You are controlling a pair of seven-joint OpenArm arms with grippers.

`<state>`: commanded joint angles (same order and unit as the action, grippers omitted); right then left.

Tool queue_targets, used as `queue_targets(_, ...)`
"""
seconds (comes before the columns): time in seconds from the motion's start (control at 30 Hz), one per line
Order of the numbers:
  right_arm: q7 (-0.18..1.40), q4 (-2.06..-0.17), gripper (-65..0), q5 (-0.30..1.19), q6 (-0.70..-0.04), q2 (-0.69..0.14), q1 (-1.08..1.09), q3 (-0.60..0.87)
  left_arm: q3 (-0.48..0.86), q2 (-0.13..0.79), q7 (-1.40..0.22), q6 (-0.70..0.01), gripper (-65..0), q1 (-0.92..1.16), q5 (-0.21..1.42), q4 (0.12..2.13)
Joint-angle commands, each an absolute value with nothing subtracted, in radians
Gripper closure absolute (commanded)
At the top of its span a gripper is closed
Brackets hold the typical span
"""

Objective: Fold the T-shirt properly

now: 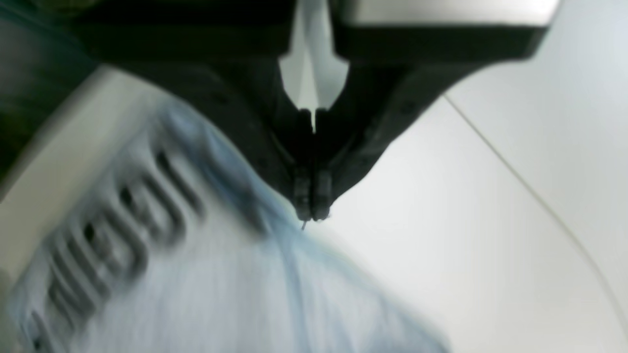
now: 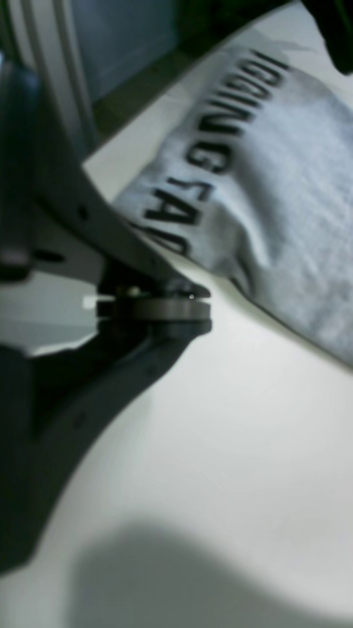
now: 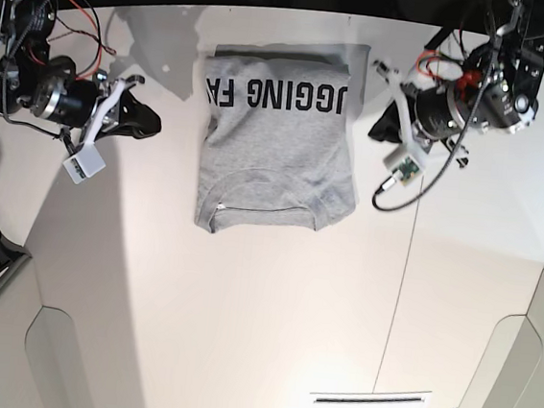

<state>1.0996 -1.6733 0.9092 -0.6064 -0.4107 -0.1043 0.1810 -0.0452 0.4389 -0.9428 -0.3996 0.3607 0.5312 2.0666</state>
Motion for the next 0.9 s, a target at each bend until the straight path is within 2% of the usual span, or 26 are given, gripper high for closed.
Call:
queue_targets(0.23, 1.109, -1.675, 0.0, 1.026, -0.628, -0.546, -0.307, 0.181, 0.154, 0.446, -0.939, -0.4, 0.0, 0.691, 0.542, 2.179)
queue_targets(0.37, 1.222, -1.675, 0.0, 1.206, -0.636, -0.62, -0.422, 0.181, 0.158, 0.442, -0.939, -0.398, 0.0, 0.908, 0.472, 2.194)
queue_targets(0.4, 1.235, -1.675, 0.0, 1.237, -0.636, -0.641, -0.452, 0.181, 0.158, 0.44, -0.928, -0.379, 0.0, 0.965, 0.432, 2.194)
queue_targets(0.5, 1.235, -1.675, 0.0, 1.249, -0.636, -0.696, -0.544, 0.181, 0.156, 0.414, -0.873, -0.371, 0.0, 1.107, 0.327, 2.194)
queue_targets(0.57, 1.235, -1.674, 0.0, 1.249, -0.635, -0.701, -0.596, 0.18, 0.155, 0.413, -0.871, -0.378, 0.0, 1.168, 0.302, 2.187)
queue_targets(0.7, 1.229, -1.673, 0.0, 1.245, -0.632, -0.695, -0.688, 0.166, 0.155, 0.419, -0.833, -0.468, 0.0, 1.217, 0.291, 2.105)
queue_targets(0.9, 1.201, -1.597, 0.0, 1.126, -0.625, -0.655, -0.729, 0.094, 0.128, 0.485, -0.661, -0.467, 0.0, 1.212, 0.3, 1.8)
